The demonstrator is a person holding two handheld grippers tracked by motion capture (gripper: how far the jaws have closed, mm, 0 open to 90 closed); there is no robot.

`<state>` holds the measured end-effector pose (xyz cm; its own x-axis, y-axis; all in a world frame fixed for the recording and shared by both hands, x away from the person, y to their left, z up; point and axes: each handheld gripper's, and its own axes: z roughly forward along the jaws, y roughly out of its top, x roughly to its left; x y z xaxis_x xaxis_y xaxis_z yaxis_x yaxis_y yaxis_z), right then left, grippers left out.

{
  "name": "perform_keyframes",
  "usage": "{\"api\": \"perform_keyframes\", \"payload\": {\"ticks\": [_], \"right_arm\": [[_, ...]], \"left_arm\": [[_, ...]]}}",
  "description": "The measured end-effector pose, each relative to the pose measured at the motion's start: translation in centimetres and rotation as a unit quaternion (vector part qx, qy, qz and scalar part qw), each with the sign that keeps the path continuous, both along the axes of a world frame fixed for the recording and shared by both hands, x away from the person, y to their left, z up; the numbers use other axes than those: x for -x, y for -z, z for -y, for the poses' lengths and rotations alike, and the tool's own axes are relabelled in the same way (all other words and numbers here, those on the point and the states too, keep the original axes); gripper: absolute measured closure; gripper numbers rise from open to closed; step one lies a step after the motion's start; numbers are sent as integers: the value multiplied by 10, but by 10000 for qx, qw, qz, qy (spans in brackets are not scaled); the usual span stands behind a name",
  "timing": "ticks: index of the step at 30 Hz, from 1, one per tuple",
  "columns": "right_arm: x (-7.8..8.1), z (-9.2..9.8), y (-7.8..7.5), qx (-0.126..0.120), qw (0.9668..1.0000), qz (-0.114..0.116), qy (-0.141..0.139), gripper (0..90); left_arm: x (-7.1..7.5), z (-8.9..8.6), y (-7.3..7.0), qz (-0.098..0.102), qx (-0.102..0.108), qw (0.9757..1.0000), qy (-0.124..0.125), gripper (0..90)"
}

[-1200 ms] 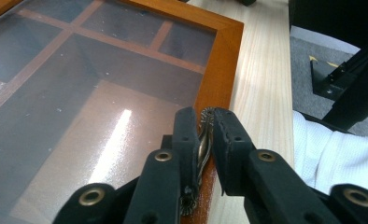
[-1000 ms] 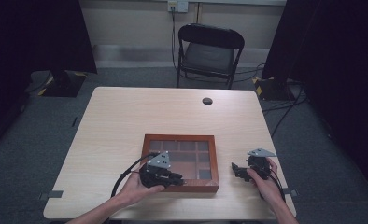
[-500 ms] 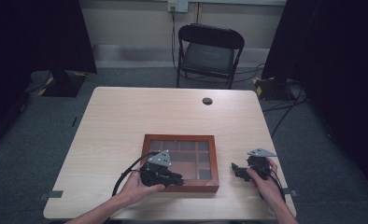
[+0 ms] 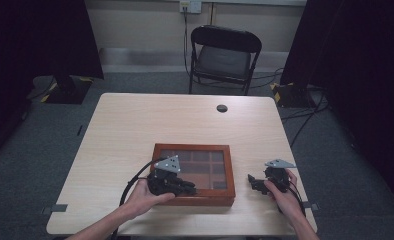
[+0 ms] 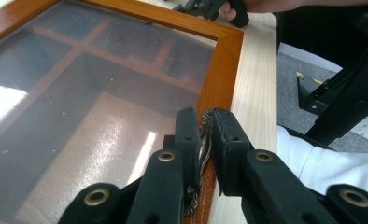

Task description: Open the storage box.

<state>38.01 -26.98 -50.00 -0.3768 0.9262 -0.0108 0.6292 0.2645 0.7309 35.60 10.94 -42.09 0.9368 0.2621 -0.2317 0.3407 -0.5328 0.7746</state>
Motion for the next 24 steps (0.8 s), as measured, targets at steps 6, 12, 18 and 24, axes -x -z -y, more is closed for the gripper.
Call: {"api": "perform_keyframes", "payload": {"ticks": [6, 12, 18, 24], "right_arm": [[0, 0, 0, 5, 10000, -5, 1, 110], [0, 0, 0, 4, 10000, -7, -3, 109], [0, 0, 0, 4, 10000, -4, -16, 108], [-1, 0, 0, 4, 10000, -4, -21, 106]], "left_arm": [[-3, -1, -7, -102, -5, 9999, 48, 813], [-5, -3, -17, -69, 61, 9999, 57, 812], [-5, -2, -21, -103, -102, 9999, 33, 810], [-10, -3, -29, -210, -56, 9997, 62, 810]]}}
